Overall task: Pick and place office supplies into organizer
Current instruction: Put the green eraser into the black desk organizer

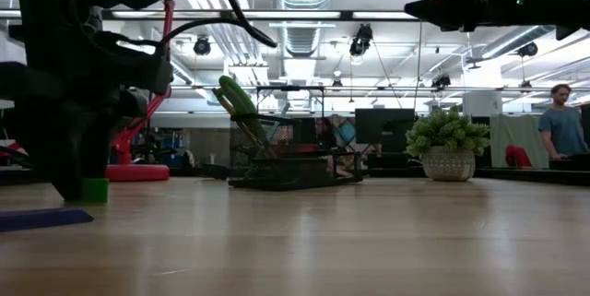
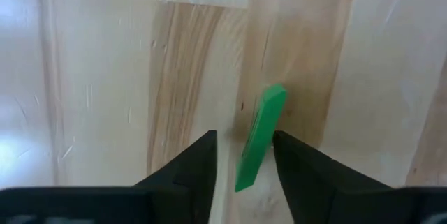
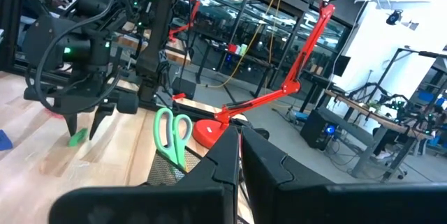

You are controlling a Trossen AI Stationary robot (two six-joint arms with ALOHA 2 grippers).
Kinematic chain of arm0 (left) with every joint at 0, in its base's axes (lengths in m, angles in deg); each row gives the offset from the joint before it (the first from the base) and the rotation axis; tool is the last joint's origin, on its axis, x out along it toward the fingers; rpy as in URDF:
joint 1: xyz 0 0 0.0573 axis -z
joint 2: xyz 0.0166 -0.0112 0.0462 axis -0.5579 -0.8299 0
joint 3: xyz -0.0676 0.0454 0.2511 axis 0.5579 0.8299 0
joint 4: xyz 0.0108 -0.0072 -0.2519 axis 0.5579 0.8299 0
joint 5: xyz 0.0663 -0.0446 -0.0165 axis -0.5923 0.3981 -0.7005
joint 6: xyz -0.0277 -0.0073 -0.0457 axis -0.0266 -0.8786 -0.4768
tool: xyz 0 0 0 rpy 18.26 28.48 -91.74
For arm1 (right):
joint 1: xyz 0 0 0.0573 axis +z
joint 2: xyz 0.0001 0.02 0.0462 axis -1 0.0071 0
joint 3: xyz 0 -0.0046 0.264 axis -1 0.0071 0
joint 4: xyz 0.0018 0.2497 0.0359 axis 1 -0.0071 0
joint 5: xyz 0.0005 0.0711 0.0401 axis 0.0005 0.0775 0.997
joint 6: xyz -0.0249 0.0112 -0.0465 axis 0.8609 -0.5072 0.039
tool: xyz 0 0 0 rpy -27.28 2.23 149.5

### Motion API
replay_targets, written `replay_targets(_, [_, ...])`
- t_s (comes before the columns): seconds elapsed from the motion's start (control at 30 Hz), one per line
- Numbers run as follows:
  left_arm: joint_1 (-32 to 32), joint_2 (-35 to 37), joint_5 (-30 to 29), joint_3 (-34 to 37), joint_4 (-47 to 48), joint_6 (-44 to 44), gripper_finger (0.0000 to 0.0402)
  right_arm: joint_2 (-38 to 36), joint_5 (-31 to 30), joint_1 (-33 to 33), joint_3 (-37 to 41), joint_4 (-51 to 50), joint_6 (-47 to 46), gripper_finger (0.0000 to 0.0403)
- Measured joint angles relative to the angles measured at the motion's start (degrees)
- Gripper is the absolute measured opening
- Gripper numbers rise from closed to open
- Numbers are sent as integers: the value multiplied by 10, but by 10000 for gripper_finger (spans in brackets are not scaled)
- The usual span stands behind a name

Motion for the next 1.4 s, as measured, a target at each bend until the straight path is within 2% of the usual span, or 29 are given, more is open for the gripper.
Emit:
replay_targets(0.33, [-6, 1, 1, -8, -4, 44, 12, 0, 0, 0, 0, 0, 20, 8])
replay_targets(0.5, [-18, 8, -6, -29, -4, 65, 11, 0, 0, 0, 0, 0, 26, 8])
replay_targets(0.63, [-33, 13, -52, -66, -20, 110, 5, 0, 0, 0, 0, 1, 30, 8])
replay_targets(0.8, [-61, 13, -98, -97, -160, 185, 5, 0, 0, 0, 0, 1, 30, 8])
replay_targets(0.93, [-86, 8, -127, -88, -269, 220, 5, 0, 0, 0, 0, 1, 30, 8])
replay_targets(1.03, [-107, 0, -171, -83, -290, 215, 5, 0, 0, 0, 0, 1, 28, 8])
replay_targets(1.17, [-142, -22, -208, -82, -322, 144, 5, 0, 0, 0, 0, 1, 29, 8])
replay_targets(1.3, [-162, -45, -211, -84, -369, 123, 5, 0, 0, 0, 0, 1, 28, 8])
replay_targets(1.4, [-169, -59, -202, -86, -368, 116, 4, 0, 0, 0, 0, 1, 28, 8])
